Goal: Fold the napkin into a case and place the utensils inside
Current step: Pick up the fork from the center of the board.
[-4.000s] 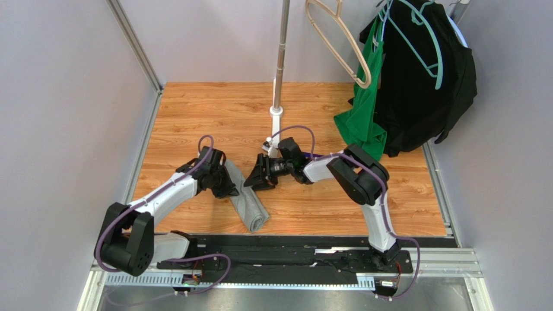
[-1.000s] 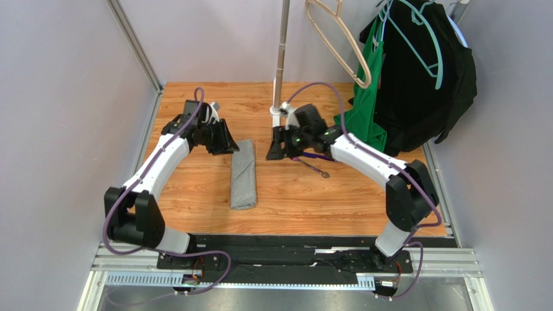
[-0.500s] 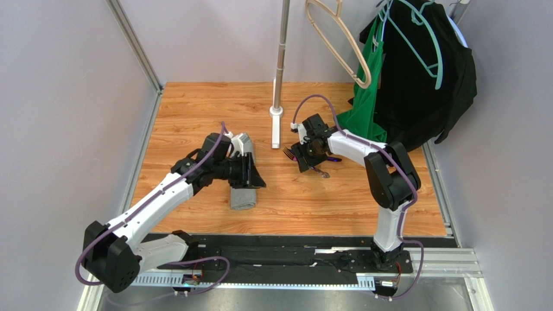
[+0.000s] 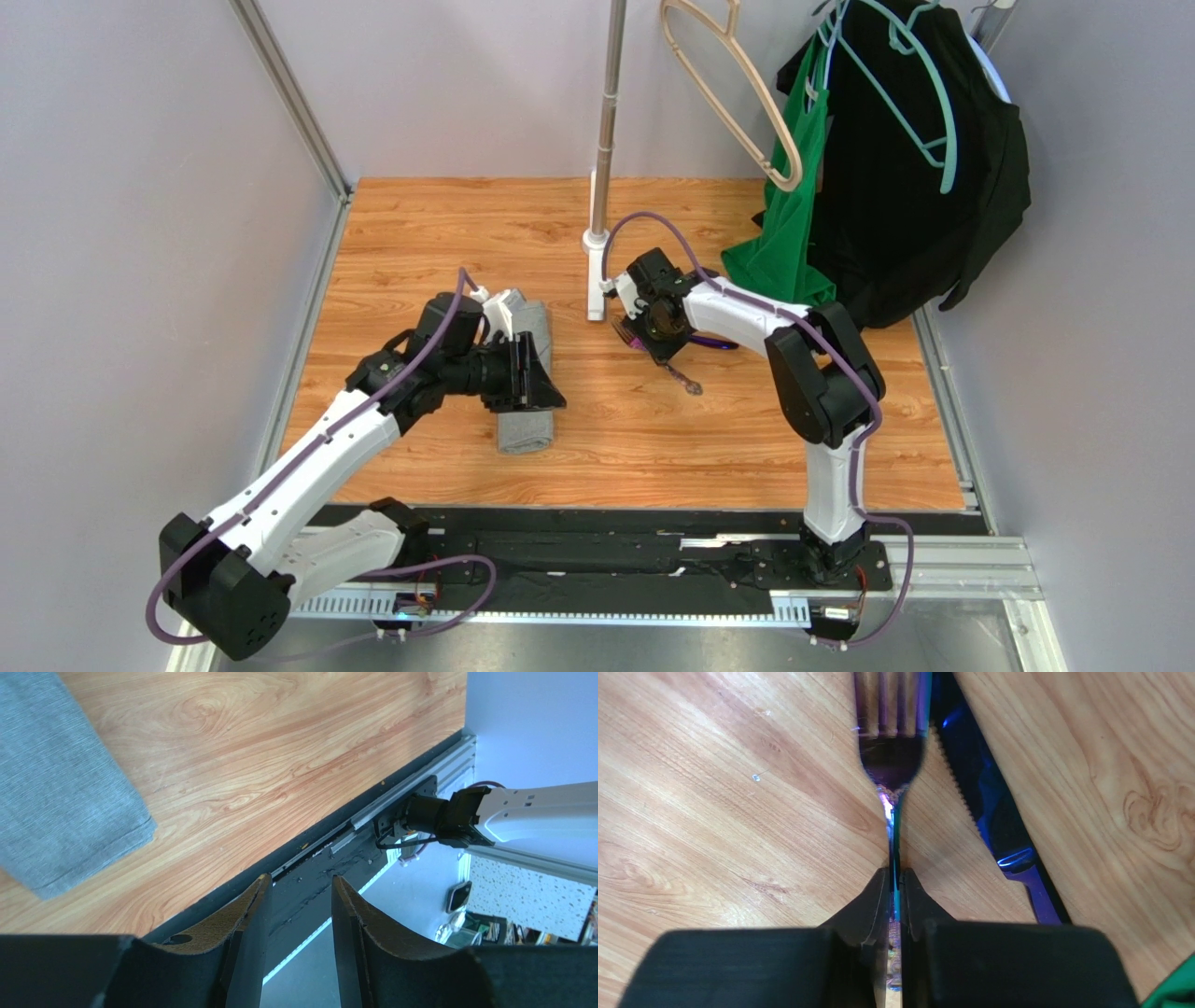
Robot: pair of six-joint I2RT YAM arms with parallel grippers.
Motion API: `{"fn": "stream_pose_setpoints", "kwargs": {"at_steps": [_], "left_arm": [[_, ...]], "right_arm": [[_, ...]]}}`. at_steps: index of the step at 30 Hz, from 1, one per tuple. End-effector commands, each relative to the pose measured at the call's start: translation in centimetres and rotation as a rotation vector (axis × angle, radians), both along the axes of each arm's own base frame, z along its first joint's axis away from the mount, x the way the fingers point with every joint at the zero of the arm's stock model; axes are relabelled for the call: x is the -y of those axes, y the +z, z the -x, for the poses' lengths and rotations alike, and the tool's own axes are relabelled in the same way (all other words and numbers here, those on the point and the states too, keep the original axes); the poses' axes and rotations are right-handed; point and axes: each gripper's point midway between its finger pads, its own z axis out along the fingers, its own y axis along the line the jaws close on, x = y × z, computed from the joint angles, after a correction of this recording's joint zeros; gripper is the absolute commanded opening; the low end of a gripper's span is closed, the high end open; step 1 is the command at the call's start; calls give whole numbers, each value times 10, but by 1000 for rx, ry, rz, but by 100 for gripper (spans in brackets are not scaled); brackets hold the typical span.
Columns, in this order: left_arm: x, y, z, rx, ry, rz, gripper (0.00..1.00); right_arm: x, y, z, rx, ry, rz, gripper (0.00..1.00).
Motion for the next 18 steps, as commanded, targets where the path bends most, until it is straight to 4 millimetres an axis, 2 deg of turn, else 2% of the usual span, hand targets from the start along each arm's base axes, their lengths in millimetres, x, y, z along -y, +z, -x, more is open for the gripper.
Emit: {"fn": "stream_pose_setpoints", "kwargs": {"at_steps": [1,3,4,5,6,7,8,10,11,14,15,18], "left_arm": [[-26,24,-10,49,139,-37,51],[-47,22,-23,50,246,-37,57],[-49,26,-26,45,253,-4,62],[-50,26,-30,36,252,21,63],[-55,23,-37,22,267,39,64],[-45,22,-38,-28,202,94,64],[-43,22,-42,-51,178,119,64],[-34,17,-47,-104,104,163,64],[-29,21,-49,-109,69,182,64],[-24,15,-49,-148,0,189,64],[-25,12,-49,-144,-7,181,65],[-27,1,-49,-163,-18,154,66]], "right_arm": [[0,-20,9,-15,118,30,1],[-14,-8,10,25,184,-34,0],[-16,-8,17,39,278,-23,0],[-19,5,17,89,320,-24,0],[-18,10,15,122,344,-4,0],[-21,12,19,139,380,10,0],[-27,29,22,180,452,-16,0],[-36,45,32,237,540,-29,0],[-38,56,38,283,615,-30,0],[-49,70,59,316,759,-18,0],[-53,82,62,346,802,-23,0],[-63,100,79,392,913,-24,0]]}}
